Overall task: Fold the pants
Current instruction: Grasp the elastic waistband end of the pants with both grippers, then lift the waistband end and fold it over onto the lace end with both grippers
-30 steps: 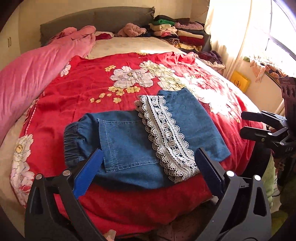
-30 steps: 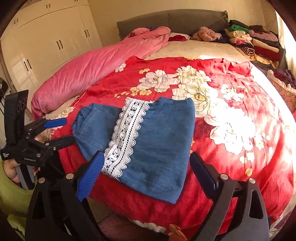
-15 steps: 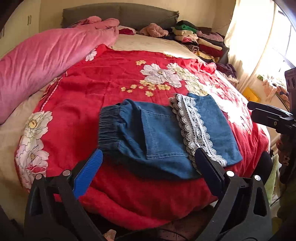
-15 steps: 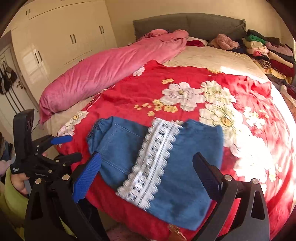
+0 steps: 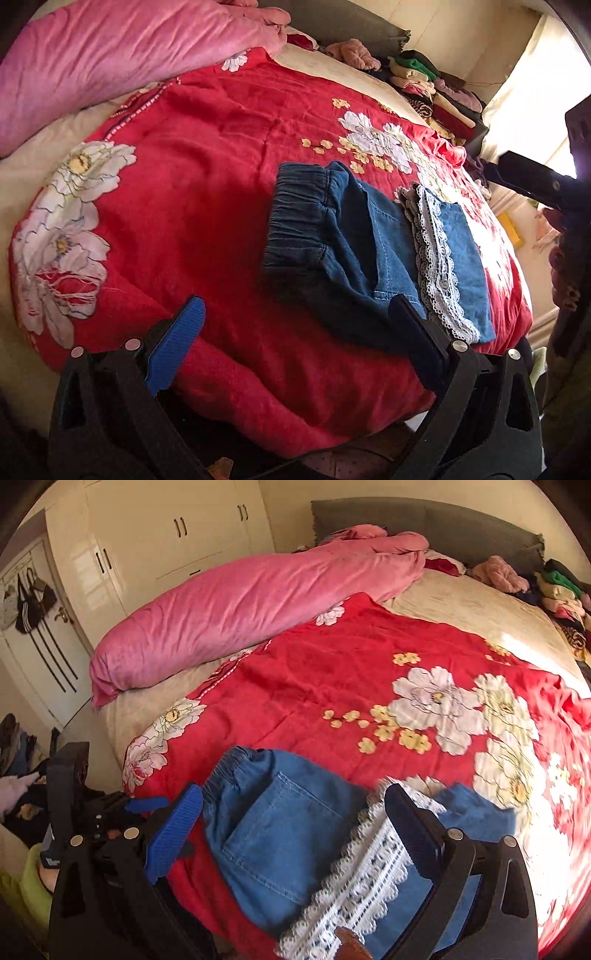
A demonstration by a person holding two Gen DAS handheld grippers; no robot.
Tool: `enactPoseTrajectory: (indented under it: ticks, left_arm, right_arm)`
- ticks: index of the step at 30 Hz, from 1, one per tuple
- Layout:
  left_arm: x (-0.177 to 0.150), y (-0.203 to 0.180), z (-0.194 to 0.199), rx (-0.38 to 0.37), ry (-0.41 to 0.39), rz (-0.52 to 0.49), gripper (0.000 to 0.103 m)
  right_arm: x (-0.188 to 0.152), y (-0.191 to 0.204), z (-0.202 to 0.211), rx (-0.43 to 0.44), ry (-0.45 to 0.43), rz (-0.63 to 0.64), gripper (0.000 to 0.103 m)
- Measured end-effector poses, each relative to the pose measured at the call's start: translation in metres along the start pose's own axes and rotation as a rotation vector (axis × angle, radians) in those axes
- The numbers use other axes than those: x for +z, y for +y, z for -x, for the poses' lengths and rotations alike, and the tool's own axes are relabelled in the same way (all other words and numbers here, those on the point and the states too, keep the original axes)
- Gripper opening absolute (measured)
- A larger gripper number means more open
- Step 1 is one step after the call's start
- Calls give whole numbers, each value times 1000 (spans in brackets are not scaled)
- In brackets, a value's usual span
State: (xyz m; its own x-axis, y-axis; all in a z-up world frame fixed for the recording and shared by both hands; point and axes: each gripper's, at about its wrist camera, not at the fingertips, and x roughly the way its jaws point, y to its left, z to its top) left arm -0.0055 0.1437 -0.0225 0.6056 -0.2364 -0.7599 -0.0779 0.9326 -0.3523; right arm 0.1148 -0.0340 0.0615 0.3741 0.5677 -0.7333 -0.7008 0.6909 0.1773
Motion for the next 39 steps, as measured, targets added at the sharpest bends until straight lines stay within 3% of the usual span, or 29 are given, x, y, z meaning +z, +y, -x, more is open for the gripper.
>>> enactPoseTrajectory:
  ticks: [2,4,9,11,23,28,29,31,33,39]
  left_arm:
    - [1,0,-4,-27,-3,10,91]
    - [2,0,-9,-56,-1,29,83]
    - [2,2,-25,-90,18,61,48]
    - [1,2,-32,-94,33,70,45]
    - [-3,9,-46,-120,45,96,45]
    - [-3,11,-48,-119,49,107,46]
    - [-2,11,-48,-120,49,109,46]
    - [-2,11,-47,-124,49,116,48]
    - [-2,11,-44,-142,46,130,57]
    - [3,-5,-26,-159,17,94,79]
  right_arm:
    - [7,5,-14,13,25,24,98]
    - [13,11,-29,13,58,54,98]
    - [20,25,-69,11,151,135,98]
    - [22,30,-85,10,183,162,98]
    - [19,46,-169,48,345,218,95]
    - [10,37,-177,97,347,196,66]
    - [10,35,-172,123,338,181,53]
    - [12,32,-162,152,314,167,42]
    - [13,27,-148,185,284,154,37]
    - [8,-17,-90,336,162,29,35]
